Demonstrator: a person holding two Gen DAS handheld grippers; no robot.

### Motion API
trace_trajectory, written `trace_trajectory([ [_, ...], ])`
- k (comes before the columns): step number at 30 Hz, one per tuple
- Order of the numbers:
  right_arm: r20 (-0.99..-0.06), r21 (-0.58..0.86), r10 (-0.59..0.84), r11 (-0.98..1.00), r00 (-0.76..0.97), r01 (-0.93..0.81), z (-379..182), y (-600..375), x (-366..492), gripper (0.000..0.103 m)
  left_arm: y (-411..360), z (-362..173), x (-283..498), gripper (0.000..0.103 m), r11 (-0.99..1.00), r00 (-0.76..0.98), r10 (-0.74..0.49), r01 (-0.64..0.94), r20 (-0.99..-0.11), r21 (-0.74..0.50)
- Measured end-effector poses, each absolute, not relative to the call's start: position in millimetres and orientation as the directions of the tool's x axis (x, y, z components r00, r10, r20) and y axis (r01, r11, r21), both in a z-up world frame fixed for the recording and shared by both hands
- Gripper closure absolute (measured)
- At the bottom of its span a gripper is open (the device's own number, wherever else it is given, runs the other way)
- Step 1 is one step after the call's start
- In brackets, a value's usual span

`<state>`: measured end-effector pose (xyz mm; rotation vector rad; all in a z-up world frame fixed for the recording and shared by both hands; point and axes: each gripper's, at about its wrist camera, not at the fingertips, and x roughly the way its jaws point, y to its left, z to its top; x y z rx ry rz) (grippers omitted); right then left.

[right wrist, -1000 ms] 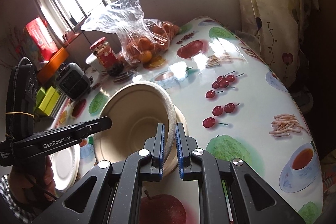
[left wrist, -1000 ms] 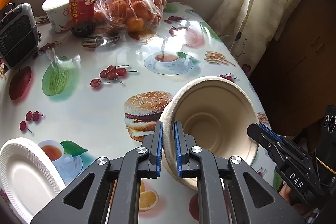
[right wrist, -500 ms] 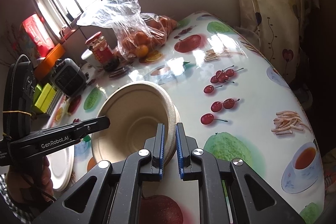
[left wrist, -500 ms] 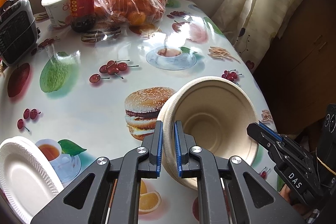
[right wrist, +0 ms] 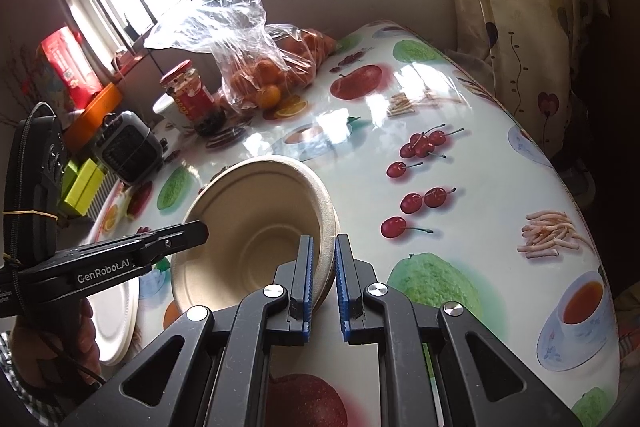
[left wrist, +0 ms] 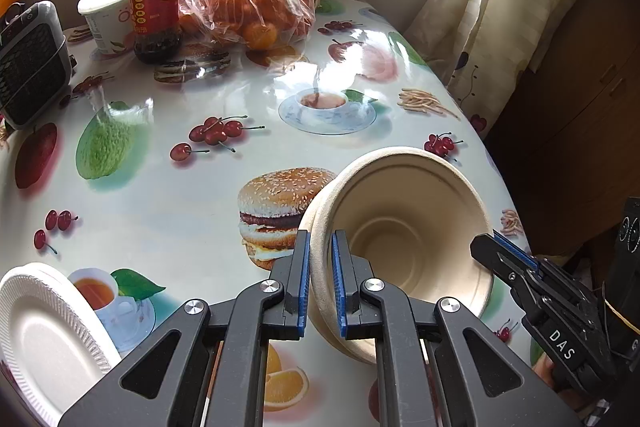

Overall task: Organize plates and bowls
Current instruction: 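Lift the tan bowls with both grippers and carry them toward the bowl stack, then lower the right gripper's bowl into the bowl stack and open it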

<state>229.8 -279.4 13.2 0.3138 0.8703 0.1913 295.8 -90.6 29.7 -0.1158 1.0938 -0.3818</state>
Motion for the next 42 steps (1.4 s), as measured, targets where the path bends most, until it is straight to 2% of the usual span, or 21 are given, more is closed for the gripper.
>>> trace_trajectory([
  [21,-0.719,0.352,0.291,0.935,0.631,-0.03,11.8,-279.0,230.3,0.092,-92.4,30.7,295.0,0.091,0.933,0.401,-0.346,0.244,-0.848,-0.265],
  [27,-0.72,0.353,0.291,0.935,0.63,-0.029,12.2,-279.9,230.2,0.092,-92.5,30.1,294.4,0.079,0.935,0.398,-0.341,0.24,-0.852,-0.262],
  [31,-0.718,0.362,0.297,0.932,0.629,-0.026,12.4,-278.4,229.2,0.091,-92.3,29.9,294.5,0.079,0.934,0.394,-0.344,0.237,-0.852,-0.267],
  [39,-0.718,0.371,0.304,0.928,0.625,-0.026,12.2,-278.3,226.8,0.086,-92.5,28.8,294.3,0.079,0.933,0.39,-0.348,0.235,-0.853,-0.273],
  [42,-0.718,0.373,0.308,0.927,0.624,-0.028,12.1,-278.7,225.9,0.077,-92.3,28.8,294.3,0.078,0.932,0.389,-0.349,0.235,-0.853,-0.275],
])
